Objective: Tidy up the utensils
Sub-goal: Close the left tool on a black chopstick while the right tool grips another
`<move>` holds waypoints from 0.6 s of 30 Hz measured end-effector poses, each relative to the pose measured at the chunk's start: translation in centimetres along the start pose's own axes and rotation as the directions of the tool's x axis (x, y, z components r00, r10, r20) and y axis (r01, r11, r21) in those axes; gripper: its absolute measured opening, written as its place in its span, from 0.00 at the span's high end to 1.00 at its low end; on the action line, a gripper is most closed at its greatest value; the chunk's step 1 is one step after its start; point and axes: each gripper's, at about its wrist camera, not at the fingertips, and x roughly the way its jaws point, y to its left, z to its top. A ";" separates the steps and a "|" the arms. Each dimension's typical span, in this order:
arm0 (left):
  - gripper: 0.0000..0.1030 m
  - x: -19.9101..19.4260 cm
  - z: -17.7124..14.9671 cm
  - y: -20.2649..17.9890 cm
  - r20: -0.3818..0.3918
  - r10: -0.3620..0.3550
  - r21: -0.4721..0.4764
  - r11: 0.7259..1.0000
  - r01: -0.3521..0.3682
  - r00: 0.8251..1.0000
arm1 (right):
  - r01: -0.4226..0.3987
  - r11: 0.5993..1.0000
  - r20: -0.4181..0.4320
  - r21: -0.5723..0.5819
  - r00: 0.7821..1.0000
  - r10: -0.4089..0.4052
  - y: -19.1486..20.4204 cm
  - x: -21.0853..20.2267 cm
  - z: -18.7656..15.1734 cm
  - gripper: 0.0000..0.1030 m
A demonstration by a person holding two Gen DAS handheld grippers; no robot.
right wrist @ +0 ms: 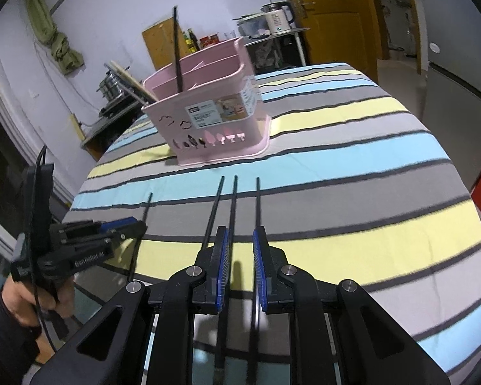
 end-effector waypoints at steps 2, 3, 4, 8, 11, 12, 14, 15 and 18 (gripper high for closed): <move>0.79 0.2 0.3 0.6 -0.006 0.017 0.006 1.000 -0.017 1.000 | 0.002 1.000 -0.018 -0.024 1.000 -0.003 0.6 0.9 0.5 0.85; 0.79 0.3 0.5 1.0 -0.014 0.011 0.001 1.000 -0.011 1.000 | 0.009 0.999 -0.030 -0.035 1.000 -0.010 0.9 1.4 0.7 0.85; 0.79 0.4 0.6 1.4 -0.023 -0.007 -0.014 1.000 0.007 1.000 | 0.017 0.999 -0.040 -0.044 0.999 -0.019 1.1 1.9 0.9 0.85; 0.79 0.8 1.1 2.5 -0.028 -0.054 -0.099 0.994 0.051 0.998 | 0.024 0.997 -0.073 -0.068 0.997 -0.029 1.8 4.0 1.8 0.85; 0.79 1.1 1.4 3.1 -0.018 -0.054 -0.150 0.987 0.051 0.998 | 0.033 0.995 -0.096 -0.090 0.995 -0.041 2.2 5.3 2.2 0.85; 0.79 1.3 1.5 3.2 -0.015 -0.055 -0.163 0.985 0.052 0.998 | 0.037 0.995 -0.102 -0.093 0.994 -0.047 2.2 5.7 2.3 0.85; 0.79 1.4 1.7 3.3 -0.007 -0.051 -0.168 0.985 0.049 0.999 | 0.052 0.994 -0.116 -0.099 0.991 -0.063 2.3 6.4 2.5 0.85; 0.79 1.6 1.9 3.2 -0.003 -0.046 -0.161 0.986 0.045 0.999 | 0.061 0.993 -0.120 -0.099 0.990 -0.073 2.2 6.7 2.6 0.85; 0.79 1.9 2.2 2.8 0.002 -0.054 -0.131 0.990 0.054 0.999 | 0.070 0.994 -0.132 -0.088 0.988 -0.082 1.8 7.2 2.7 0.85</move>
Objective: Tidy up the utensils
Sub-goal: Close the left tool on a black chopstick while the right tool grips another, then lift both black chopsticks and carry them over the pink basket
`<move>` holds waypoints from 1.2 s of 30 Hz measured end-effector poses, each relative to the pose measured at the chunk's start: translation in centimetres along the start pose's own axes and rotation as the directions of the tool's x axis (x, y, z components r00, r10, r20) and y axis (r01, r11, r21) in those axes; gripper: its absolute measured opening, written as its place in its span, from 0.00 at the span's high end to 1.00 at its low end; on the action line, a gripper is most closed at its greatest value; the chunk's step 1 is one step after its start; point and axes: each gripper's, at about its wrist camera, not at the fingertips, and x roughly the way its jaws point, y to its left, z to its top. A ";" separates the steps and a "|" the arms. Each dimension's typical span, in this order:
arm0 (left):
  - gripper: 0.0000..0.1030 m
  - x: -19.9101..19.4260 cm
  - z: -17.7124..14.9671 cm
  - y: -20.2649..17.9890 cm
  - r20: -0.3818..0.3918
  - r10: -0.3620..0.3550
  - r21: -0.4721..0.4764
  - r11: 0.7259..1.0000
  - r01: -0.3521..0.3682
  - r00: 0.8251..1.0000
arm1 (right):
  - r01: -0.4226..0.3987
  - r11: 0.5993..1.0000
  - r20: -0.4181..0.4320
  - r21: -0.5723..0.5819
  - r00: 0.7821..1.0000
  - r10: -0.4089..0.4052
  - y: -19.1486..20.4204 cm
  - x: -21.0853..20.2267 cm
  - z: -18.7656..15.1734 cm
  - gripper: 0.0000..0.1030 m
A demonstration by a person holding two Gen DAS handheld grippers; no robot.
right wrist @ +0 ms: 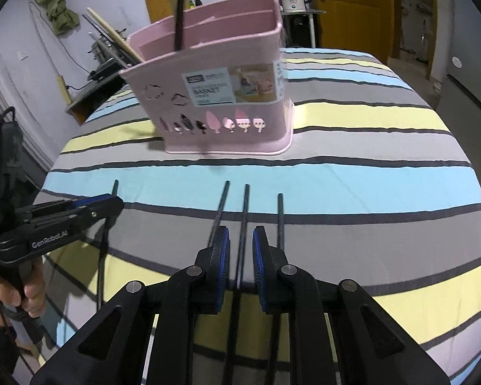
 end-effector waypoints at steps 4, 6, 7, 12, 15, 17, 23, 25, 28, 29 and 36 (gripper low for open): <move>0.79 0.2 0.3 -0.5 -0.007 -0.039 0.042 0.998 0.039 0.999 | 0.010 1.000 -0.012 -0.002 1.000 -0.010 -0.1 0.8 0.3 0.85; 0.79 0.3 0.5 -0.9 -0.014 -0.048 0.066 0.997 0.048 0.999 | 0.015 1.000 -0.012 -0.002 1.000 -0.015 0.0 1.0 0.6 0.85; 0.79 0.3 0.7 -1.0 -0.017 -0.048 0.075 0.996 0.050 0.999 | 0.018 1.000 -0.014 -0.002 1.000 -0.018 0.0 1.2 0.8 0.85; 0.79 0.5 0.7 -1.3 -0.018 -0.042 0.072 0.996 0.043 0.999 | 0.049 0.999 -0.027 -0.012 0.998 -0.049 0.5 1.9 1.5 0.85; 0.79 0.4 0.2 -2.1 0.003 -0.005 0.076 0.997 0.005 1.000 | 0.073 0.997 -0.029 -0.036 0.997 -0.074 0.9 2.1 1.4 0.85; 0.80 0.5 0.2 -2.5 0.007 0.015 0.071 0.997 -0.016 1.000 | 0.089 0.995 -0.032 -0.050 0.995 -0.091 1.1 2.1 1.5 0.89; 0.89 0.6 0.6 -2.9 -0.009 0.033 0.065 0.997 -0.032 0.999 | 0.058 0.998 -0.039 -0.031 0.997 -0.059 1.1 1.8 2.0 0.96; 0.90 0.5 0.9 -2.7 -0.015 0.015 0.057 0.998 -0.014 1.000 | 0.050 0.998 -0.021 -0.032 0.998 -0.051 1.2 1.0 2.1 0.96; 0.94 -0.5 1.1 -2.8 -0.003 -0.011 0.046 0.999 0.011 1.000 | 0.035 0.999 0.007 -0.030 0.999 -0.035 1.3 -0.4 2.3 0.96; 0.95 -1.0 1.3 -2.9 0.007 -0.019 0.048 0.999 0.019 1.000 | 0.034 0.999 0.015 -0.032 0.999 -0.034 1.3 -0.9 2.5 0.96; 0.95 -5.6 2.8 -3.3 0.084 -0.061 0.074 0.996 0.054 0.995 | 0.018 0.999 0.091 -0.027 0.996 -0.015 1.4 -5.3 3.7 0.96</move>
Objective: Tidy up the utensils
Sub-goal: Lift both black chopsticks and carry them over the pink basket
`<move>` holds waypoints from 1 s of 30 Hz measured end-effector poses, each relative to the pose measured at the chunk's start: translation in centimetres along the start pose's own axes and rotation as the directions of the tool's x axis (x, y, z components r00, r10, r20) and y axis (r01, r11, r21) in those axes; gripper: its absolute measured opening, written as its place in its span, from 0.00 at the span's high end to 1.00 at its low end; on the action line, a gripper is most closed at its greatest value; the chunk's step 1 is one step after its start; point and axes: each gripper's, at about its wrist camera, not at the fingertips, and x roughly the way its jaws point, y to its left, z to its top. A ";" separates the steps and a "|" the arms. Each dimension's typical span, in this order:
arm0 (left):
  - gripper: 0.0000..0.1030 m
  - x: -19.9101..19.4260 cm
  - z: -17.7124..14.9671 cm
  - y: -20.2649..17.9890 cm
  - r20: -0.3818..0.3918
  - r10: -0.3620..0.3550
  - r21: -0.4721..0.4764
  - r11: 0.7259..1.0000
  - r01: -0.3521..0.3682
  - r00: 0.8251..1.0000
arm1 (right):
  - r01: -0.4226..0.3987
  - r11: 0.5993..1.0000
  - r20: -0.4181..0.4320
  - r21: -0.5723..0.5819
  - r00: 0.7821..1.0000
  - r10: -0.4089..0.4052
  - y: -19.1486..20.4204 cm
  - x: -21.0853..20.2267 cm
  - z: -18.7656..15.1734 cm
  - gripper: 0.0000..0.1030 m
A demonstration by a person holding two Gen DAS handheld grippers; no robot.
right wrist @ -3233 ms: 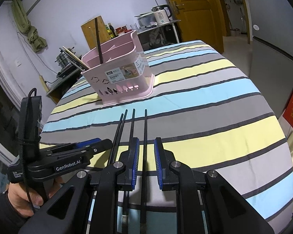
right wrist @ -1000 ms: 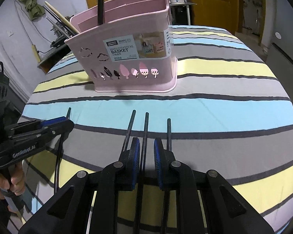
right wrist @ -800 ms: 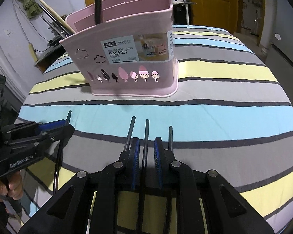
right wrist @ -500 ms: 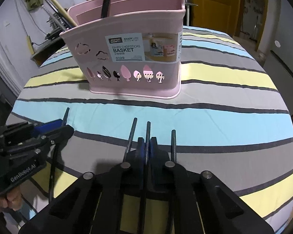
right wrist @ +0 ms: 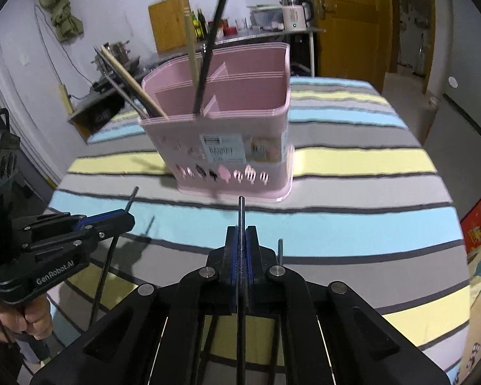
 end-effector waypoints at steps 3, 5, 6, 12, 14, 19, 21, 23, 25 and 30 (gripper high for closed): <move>0.95 -2.0 1.0 0.0 0.035 -0.014 0.006 1.000 0.014 0.999 | -0.006 1.000 0.033 0.001 0.999 0.006 0.2 -1.5 0.7 0.96; 0.95 -3.2 1.7 -0.1 0.059 -0.022 0.009 1.000 0.021 0.998 | -0.006 1.000 0.054 -0.002 0.999 0.006 0.5 -2.4 1.2 0.96; 0.95 -3.8 2.1 -0.1 0.070 -0.024 0.014 1.000 0.023 0.997 | -0.011 1.000 0.067 -0.002 0.998 0.011 0.6 -3.1 1.5 0.96; 0.95 -7.1 3.2 -0.8 0.134 -0.033 0.039 0.999 0.028 0.990 | -0.009 1.000 0.134 -0.024 0.991 0.012 1.4 -6.3 2.6 0.96; 0.95 -8.0 3.4 -0.9 0.151 -0.037 0.042 0.999 0.031 0.988 | -0.008 0.999 0.154 -0.031 0.988 0.013 1.7 -7.2 2.9 0.96; 0.95 -9.3 3.4 -1.2 0.173 -0.044 0.057 0.998 0.034 0.984 | 0.005 0.999 0.188 -0.043 0.982 0.004 2.4 -8.9 3.1 0.96; 0.95 -9.6 3.2 -1.2 0.174 -0.048 0.060 0.997 0.038 0.984 | 0.008 0.999 0.192 -0.044 0.981 0.001 2.5 -9.4 3.0 0.96; 0.95 -9.8 2.7 -1.3 0.171 -0.050 0.061 0.997 0.040 0.984 | 0.008 0.999 0.191 -0.046 0.982 0.001 2.6 -9.6 2.7 0.96; 0.95 -10.0 2.4 -1.4 0.169 -0.051 0.064 0.997 0.040 0.984 | 0.012 0.999 0.189 -0.049 0.982 -0.003 2.5 -9.8 2.4 0.96; 0.95 -11.0 1.5 -1.8 0.162 -0.048 0.076 0.996 0.036 0.986 | 0.021 0.998 0.178 -0.056 0.984 -0.011 2.5 -10.7 1.8 0.96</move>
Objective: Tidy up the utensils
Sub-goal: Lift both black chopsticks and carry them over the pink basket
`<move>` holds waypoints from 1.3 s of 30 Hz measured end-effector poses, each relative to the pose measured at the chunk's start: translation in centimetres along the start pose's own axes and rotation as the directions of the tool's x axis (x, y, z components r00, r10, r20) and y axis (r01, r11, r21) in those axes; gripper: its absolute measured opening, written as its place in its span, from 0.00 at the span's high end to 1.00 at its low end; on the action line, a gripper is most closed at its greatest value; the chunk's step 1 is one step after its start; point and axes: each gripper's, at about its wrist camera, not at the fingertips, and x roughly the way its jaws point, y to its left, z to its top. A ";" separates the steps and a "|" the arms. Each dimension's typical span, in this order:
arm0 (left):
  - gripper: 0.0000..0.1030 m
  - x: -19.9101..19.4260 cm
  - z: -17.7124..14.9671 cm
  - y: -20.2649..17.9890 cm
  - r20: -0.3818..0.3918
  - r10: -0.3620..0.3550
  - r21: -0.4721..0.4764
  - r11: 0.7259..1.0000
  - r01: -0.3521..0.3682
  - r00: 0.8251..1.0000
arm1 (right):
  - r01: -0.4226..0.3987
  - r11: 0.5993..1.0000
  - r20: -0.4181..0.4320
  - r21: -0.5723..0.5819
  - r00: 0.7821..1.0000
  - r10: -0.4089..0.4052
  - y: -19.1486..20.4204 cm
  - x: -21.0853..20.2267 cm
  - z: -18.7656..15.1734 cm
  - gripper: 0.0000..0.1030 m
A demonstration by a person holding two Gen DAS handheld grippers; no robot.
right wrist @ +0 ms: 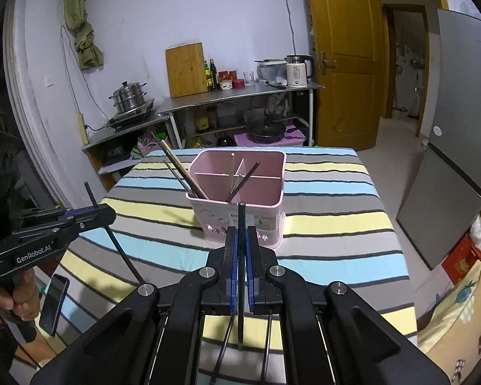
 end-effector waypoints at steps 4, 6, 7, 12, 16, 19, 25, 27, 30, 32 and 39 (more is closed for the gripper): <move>0.95 -0.7 -0.4 -0.4 -0.014 0.006 0.010 1.000 -0.006 1.000 | 0.009 1.000 -0.007 -0.005 1.000 -0.009 0.1 -1.2 -0.5 0.96; 0.95 -1.0 -0.4 -0.5 -0.016 0.009 0.012 1.000 -0.009 1.000 | 0.013 1.000 -0.003 -0.008 1.000 -0.014 0.2 -1.8 -0.6 0.96; 0.95 -1.2 -0.4 -0.5 -0.015 0.011 0.012 1.000 -0.010 1.000 | 0.014 1.000 0.001 -0.008 1.000 -0.014 0.3 -2.0 -0.6 0.96; 0.95 -2.0 0.2 -0.5 0.004 0.004 -0.005 1.000 -0.004 1.000 | 0.005 1.000 0.048 -0.006 0.999 -0.005 0.9 -3.4 0.1 0.96; 0.95 -2.3 1.1 -0.4 0.027 -0.008 -0.024 1.000 0.009 1.000 | 0.000 1.000 0.082 -0.001 0.997 0.000 1.0 -3.8 0.9 0.96; 0.95 -2.6 2.1 -0.1 0.053 -0.009 -0.036 0.999 0.010 0.999 | -0.015 1.000 0.110 0.022 0.994 0.013 0.8 -3.8 1.5 0.96; 0.95 -2.9 4.9 0.3 0.097 -0.007 -0.051 0.999 0.012 0.995 | -0.047 0.997 0.185 0.056 0.982 0.036 1.0 -3.7 3.7 0.96; 0.95 -2.9 5.9 0.5 0.110 -0.006 -0.054 0.998 0.012 0.994 | -0.055 0.997 0.207 0.062 0.977 0.041 1.0 -3.6 4.4 0.96; 0.95 -2.9 7.3 0.9 0.130 -0.008 -0.060 0.998 0.016 0.991 | -0.068 0.996 0.228 0.066 0.972 0.051 1.3 -3.1 5.6 0.96; 0.95 -2.9 8.1 1.1 0.140 -0.009 -0.064 0.998 0.018 0.990 | -0.073 0.995 0.238 0.069 0.970 0.055 1.3 -2.7 6.3 0.96; 0.95 -2.8 11.3 2.1 0.194 -0.010 -0.074 0.997 0.025 0.981 | -0.086 0.993 0.276 0.079 0.959 0.061 1.2 -1.4 8.9 0.96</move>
